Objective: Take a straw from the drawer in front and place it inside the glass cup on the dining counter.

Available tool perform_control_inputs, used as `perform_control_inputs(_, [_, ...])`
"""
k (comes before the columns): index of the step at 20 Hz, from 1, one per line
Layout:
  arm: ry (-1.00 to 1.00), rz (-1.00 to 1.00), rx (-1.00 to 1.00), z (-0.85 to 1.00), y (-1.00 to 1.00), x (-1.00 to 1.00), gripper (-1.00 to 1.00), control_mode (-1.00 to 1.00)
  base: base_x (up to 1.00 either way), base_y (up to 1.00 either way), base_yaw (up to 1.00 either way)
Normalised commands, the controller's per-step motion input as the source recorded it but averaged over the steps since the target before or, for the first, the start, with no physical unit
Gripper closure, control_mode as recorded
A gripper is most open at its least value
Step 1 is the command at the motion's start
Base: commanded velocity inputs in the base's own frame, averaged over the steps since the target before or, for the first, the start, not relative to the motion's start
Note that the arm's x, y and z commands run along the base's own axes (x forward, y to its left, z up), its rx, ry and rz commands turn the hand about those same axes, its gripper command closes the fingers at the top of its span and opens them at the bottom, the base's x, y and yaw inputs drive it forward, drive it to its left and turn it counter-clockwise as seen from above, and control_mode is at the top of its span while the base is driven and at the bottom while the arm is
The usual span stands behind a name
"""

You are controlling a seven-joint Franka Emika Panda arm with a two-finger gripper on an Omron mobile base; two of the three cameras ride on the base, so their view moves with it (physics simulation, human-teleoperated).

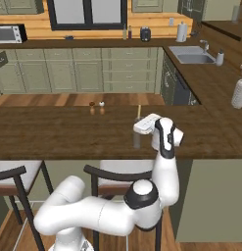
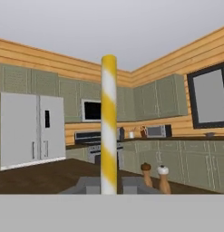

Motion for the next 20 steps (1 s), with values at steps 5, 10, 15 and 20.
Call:
perform_control_inputs(5, [0.0,0.03,0.0,-0.27,-0.16,0.14,1.0,-1.0,0.0,0.0,0.0])
perform_control_inputs(10, [-0.02,0.05,0.0,-0.29,-0.25,0.0,1.0,-1.0,0.0,0.0,0.0])
perform_control_inputs(15, [-0.02,0.01,0.0,-0.06,0.0,0.0,-1.0,-1.0,0.0,0.0,0.0])
perform_control_inputs(20, [-0.12,0.0,0.0,0.0,0.03,0.0,-1.0,-1.0,0.0,0.0,0.0])
